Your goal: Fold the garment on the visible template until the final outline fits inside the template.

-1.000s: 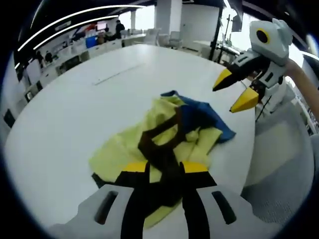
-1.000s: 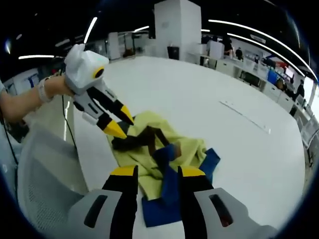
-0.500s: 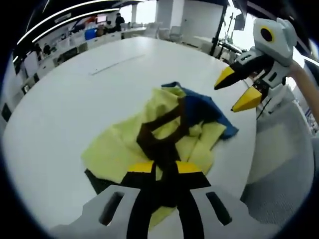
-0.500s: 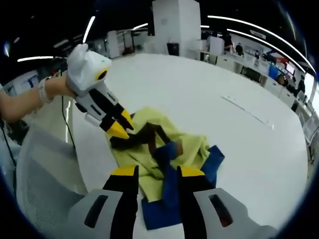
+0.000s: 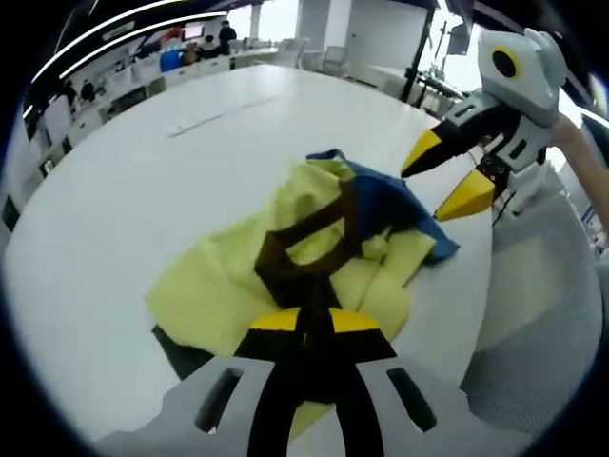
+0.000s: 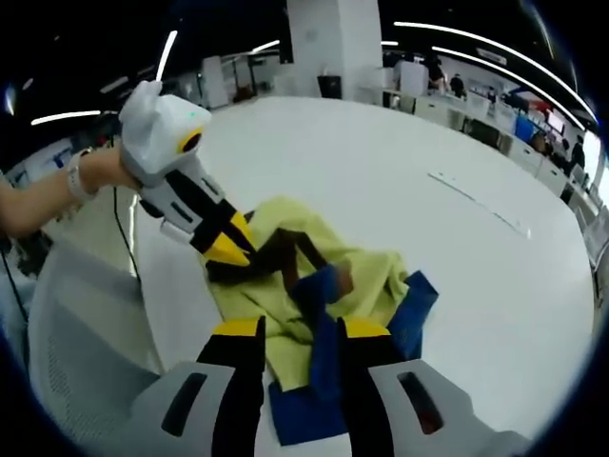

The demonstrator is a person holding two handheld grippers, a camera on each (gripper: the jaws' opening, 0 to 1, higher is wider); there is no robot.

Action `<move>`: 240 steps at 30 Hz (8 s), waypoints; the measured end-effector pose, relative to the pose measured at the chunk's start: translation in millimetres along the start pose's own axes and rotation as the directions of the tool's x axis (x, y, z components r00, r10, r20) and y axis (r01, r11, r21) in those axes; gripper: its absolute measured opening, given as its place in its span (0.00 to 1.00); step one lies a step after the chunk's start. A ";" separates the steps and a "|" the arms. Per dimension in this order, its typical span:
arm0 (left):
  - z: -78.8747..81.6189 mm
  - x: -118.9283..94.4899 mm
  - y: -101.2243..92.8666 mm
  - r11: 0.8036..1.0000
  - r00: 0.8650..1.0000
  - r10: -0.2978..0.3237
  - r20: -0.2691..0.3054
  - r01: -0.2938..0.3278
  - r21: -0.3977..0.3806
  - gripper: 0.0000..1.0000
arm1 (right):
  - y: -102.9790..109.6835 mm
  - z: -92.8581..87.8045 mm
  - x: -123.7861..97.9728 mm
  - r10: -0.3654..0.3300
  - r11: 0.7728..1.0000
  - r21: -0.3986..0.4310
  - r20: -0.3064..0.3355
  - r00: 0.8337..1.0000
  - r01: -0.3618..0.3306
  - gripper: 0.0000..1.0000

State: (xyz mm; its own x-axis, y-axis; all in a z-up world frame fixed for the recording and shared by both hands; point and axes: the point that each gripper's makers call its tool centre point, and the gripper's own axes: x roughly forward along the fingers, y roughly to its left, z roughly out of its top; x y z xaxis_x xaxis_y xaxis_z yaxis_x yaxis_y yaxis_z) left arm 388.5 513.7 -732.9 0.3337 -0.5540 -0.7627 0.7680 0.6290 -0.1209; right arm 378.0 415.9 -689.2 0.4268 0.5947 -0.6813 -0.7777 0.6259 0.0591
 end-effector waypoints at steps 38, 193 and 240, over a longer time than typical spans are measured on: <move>-1.3 -4.0 2.9 0.998 1.000 0.017 0.026 -0.015 -0.060 0.00 | -10.5 -0.5 27.0 0.023 0.999 0.026 0.002 1.000 -0.023 0.14; 173.8 -277.9 62.7 0.844 0.856 0.422 0.297 -0.491 0.217 0.00 | -82.7 180.0 -200.1 -0.298 0.846 -0.413 0.158 0.941 0.338 0.01; 166.3 -398.6 -52.0 0.733 0.770 0.489 0.410 -0.618 0.285 0.00 | 11.7 214.1 -326.6 -0.334 0.705 -0.575 0.247 0.910 0.415 0.01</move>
State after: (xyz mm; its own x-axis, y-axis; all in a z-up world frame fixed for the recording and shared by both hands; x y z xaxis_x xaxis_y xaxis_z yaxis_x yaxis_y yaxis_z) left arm 306.4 611.2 -317.0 0.8567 -0.3426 -0.3856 0.5127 0.6480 0.5633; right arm 328.3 337.0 -309.8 0.7618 0.4566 -0.4597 -0.6369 0.3979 -0.6603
